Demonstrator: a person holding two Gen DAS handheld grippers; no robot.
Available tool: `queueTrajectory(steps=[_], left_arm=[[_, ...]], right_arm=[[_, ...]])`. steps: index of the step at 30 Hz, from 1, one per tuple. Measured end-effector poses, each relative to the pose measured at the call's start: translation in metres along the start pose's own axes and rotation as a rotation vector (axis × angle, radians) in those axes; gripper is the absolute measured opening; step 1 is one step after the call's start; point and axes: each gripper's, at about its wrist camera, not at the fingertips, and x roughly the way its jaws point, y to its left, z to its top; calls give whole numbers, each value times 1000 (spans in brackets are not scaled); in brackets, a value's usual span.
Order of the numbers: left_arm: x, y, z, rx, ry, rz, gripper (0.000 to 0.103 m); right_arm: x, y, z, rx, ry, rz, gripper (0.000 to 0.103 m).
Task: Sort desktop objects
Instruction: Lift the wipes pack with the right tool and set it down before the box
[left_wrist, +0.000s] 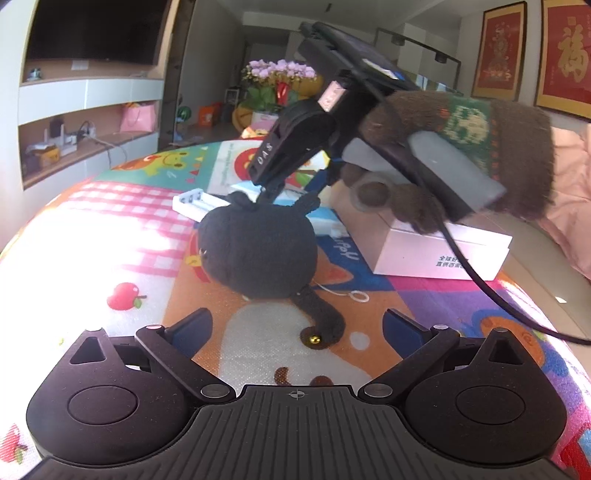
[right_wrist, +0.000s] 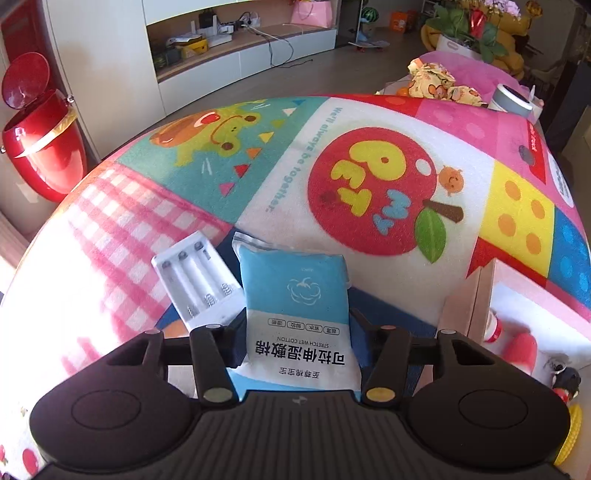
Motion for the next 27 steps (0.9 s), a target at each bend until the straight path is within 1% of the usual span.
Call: queueTrajectory(steps=[2,4,8,10,12,13,15,16,18,20,22,24,25,27], left_arm=[[0,1,0,-6,2,14,101],[0,-1,0,-5,8,26,102],[3,-4,0,4,29,59,102],[2,-6,0,14,31,63,102],[3,-8,0,29,37,70,102],[5,-9,0,36,41,74,103],[7,-11,0,52,49,85,103],[8,-12,0,60,52,89,103],[10,-15,1,76,62,93,103],[12,-16,2,82,75,96,103],[14,-15,3,78,83,104,103],[17,-15,6,71,79,127,103],[19,-15,8,69,71,146,103],[24,-14,15,61,55,189,103]], right_arm=[[-15,8,-22,-48,-2,9,51],[-40,12,-43,-69,-53,-1,50],[-113,-8,-73,-11,-235,119,49],[-150,-20,-95,14,-305,157,49],[-175,-28,-121,16,-338,178,50],[-183,-33,-137,20,-338,185,50],[-189,-39,-166,30,-309,183,50],[-188,-42,-183,33,-292,165,50],[-182,-45,-213,21,-268,104,50],[-171,-45,-240,4,-250,22,51],[-162,-46,-263,3,-242,-17,53],[-159,-50,-279,37,-265,-8,65],[-158,-52,-284,58,-279,0,69],[-158,-54,-292,90,-312,1,74]])
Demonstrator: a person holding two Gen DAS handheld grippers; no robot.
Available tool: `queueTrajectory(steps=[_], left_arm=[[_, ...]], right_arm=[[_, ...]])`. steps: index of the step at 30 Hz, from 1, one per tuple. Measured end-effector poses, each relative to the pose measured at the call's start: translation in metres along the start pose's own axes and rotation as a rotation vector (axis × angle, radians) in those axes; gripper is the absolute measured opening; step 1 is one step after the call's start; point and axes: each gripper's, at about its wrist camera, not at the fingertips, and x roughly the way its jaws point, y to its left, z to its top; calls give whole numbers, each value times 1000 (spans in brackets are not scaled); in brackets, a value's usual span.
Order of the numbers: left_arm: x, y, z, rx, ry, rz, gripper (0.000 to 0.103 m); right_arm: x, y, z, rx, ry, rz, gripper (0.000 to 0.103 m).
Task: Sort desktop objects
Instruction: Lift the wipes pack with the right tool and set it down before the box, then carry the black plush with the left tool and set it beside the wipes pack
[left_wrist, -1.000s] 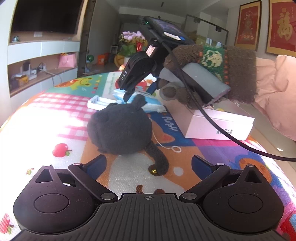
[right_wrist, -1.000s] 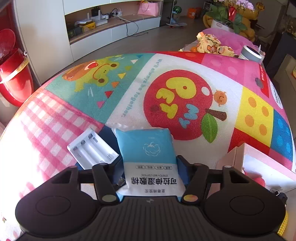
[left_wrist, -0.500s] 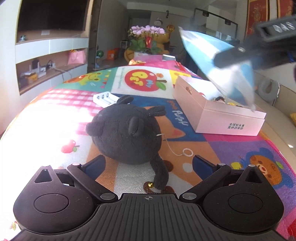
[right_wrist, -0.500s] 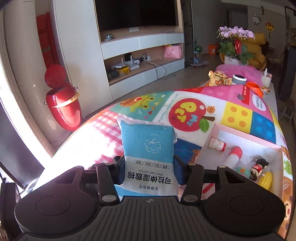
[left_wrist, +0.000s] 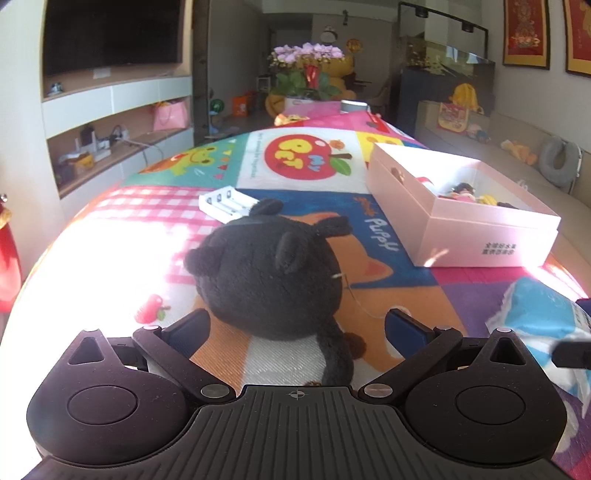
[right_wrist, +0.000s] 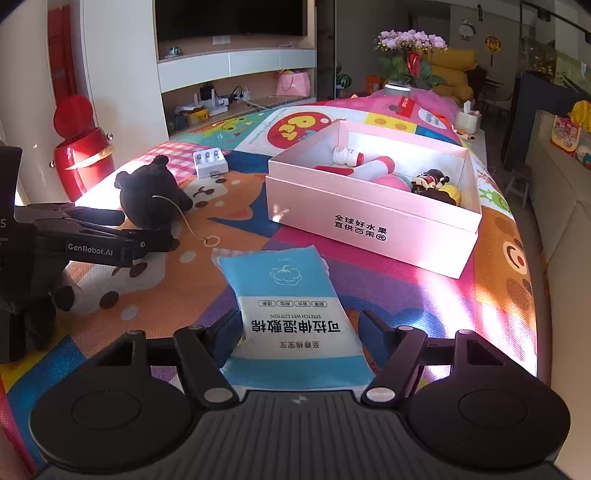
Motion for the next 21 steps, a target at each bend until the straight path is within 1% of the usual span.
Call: queueTrajectory(steps=[1,4,6,9,11,12,13,14,15,16,17,18,19,21], left_arm=[[2,0,3,-6,-3,16,103],[8,2,14,-20,-10,50,103],[10,0,18,-13,-18,61,103],[14,-5,22,10,-19,72,103],[16,-11,22,22,-23,89,98],[16,-14,23,35,-31,106,87],[15,-18,23,50,-35,96,86],[14,-21,24,66,-36,60,86],[13,-26,24,83,-37,6,87],[10,-32,23,109,-39,-78,88],[7,-39,22,135,-44,-143,89],[3,-46,21,162,-56,-189,90],[0,-53,20,190,-76,-218,94],[-8,-57,23,213,-125,-248,95]], right_arm=[[0,-1,-4,14,-14,-6,78],[4,-1,-11,31,-31,-14,83],[9,-1,-16,35,-31,-17,88],[15,-5,-19,66,-10,-5,90],[15,-10,-19,99,-13,5,95],[15,-12,-19,112,-13,10,95],[15,-14,-20,123,-17,16,96],[14,-15,-21,129,-22,15,96],[14,-15,-21,133,-24,13,98],[15,-16,-21,139,-24,15,98],[15,-17,-21,143,-23,17,99],[15,-17,-21,146,-20,19,100],[16,-17,-20,149,-18,20,100],[16,-16,-21,145,-17,17,101]])
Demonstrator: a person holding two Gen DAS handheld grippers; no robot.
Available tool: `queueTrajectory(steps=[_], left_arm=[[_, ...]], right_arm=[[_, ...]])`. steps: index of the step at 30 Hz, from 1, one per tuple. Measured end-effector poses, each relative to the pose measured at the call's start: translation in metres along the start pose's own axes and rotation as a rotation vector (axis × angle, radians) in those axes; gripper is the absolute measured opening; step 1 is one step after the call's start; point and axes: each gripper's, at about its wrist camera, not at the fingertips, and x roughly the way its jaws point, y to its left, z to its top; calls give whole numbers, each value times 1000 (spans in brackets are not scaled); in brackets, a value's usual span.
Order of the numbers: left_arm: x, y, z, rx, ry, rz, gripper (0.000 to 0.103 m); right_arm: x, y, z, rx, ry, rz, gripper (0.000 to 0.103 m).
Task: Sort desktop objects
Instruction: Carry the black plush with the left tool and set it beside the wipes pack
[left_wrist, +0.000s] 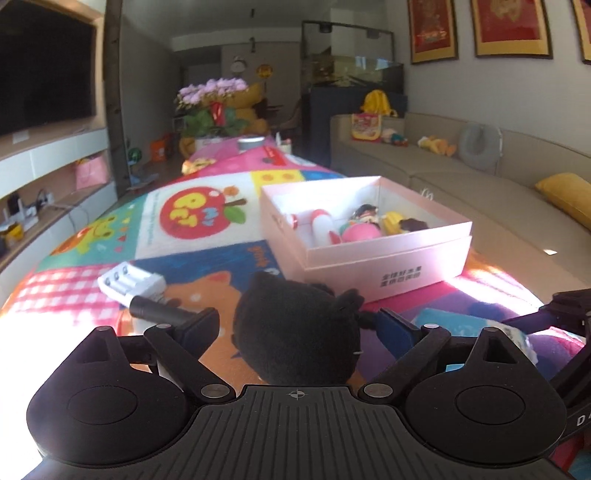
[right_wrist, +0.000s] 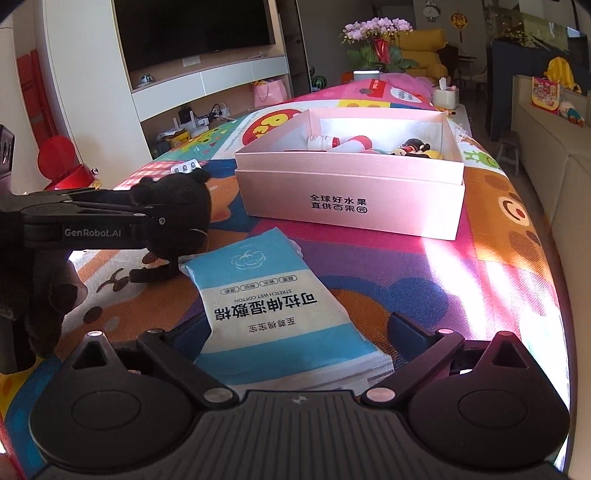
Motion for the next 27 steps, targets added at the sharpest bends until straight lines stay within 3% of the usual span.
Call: queueTrajectory(steps=[3,5,8,10,12,15,18,20,21,22,23,27], left_arm=[[-9,19,13,-65,-55,45,95],[-10,43,21,-151,-71,131,95],[10,80,30,-289,2,267,95],[34,95,30,-323,69,242,95],[57,96,28,-294,122,219,95],[88,93,25,-200,177,291,94],[101,97,16,-215,218,320,84],[98,98,11,-234,208,307,80],[95,98,11,-234,200,300,77],[93,97,11,-233,193,288,67],[89,96,10,-230,188,281,65],[71,88,8,-166,160,318,54]], right_arm=[[1,1,0,-2,1,-6,101],[1,1,0,-2,3,-6,101],[2,2,1,-7,7,-8,102],[3,2,1,-11,10,-12,103],[3,3,1,-13,11,-14,103],[4,3,1,-13,11,-17,103],[3,2,0,-12,11,-19,103],[3,1,1,-9,10,-18,103],[4,1,1,-6,10,-17,103],[4,0,1,-5,10,-17,103],[4,0,1,-4,10,-17,103],[4,1,1,-7,10,-19,103]])
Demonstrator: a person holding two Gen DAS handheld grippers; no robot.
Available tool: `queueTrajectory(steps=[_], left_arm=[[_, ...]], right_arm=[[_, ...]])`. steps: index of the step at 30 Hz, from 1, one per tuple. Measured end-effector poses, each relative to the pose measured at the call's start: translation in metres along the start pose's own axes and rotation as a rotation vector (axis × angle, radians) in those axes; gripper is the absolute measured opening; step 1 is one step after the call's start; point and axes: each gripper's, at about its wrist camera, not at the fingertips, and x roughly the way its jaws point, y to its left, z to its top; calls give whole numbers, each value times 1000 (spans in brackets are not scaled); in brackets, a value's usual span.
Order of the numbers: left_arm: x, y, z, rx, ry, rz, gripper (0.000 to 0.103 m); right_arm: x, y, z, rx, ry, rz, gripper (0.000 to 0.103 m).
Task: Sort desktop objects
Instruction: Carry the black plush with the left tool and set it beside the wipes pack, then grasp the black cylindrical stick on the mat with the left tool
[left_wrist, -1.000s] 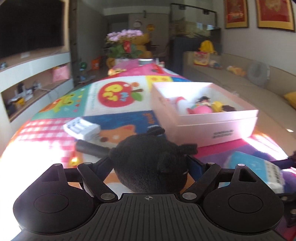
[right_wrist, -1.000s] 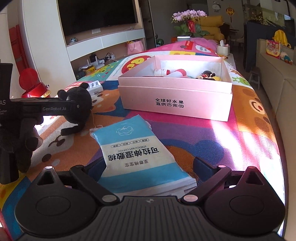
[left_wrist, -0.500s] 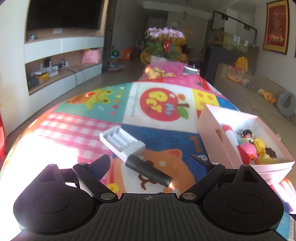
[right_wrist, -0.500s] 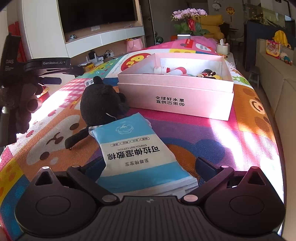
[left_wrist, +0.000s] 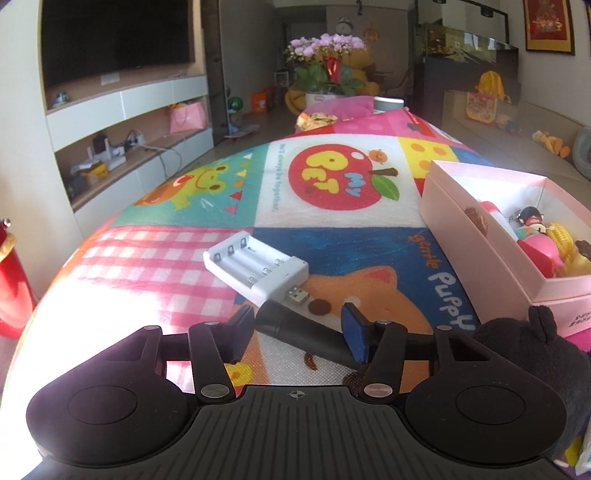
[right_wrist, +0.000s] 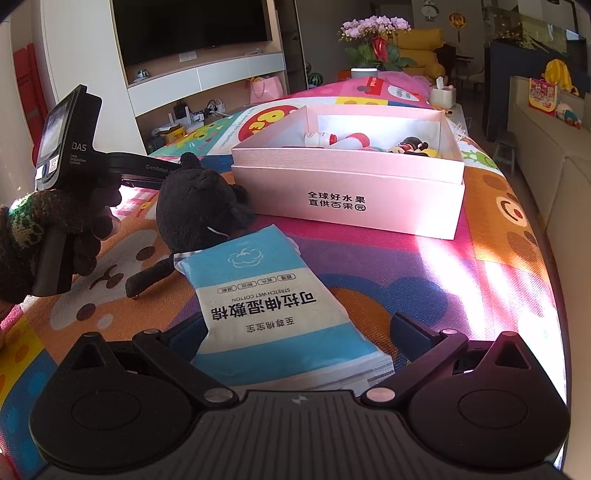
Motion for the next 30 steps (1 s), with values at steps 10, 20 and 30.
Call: queueTrajectory(steps=[10,20,30], left_arm=[[-48,2,-29,32,1,-139,45],[-44,22,-44,196,-19,-145,95],[-29,34,-36,214,16,-171,98]], right_arm=[[0,0,0,1,-1,-5,103],[0,0,0,-1,1,-17,103],[1,3,0,-15,7,-29,103]])
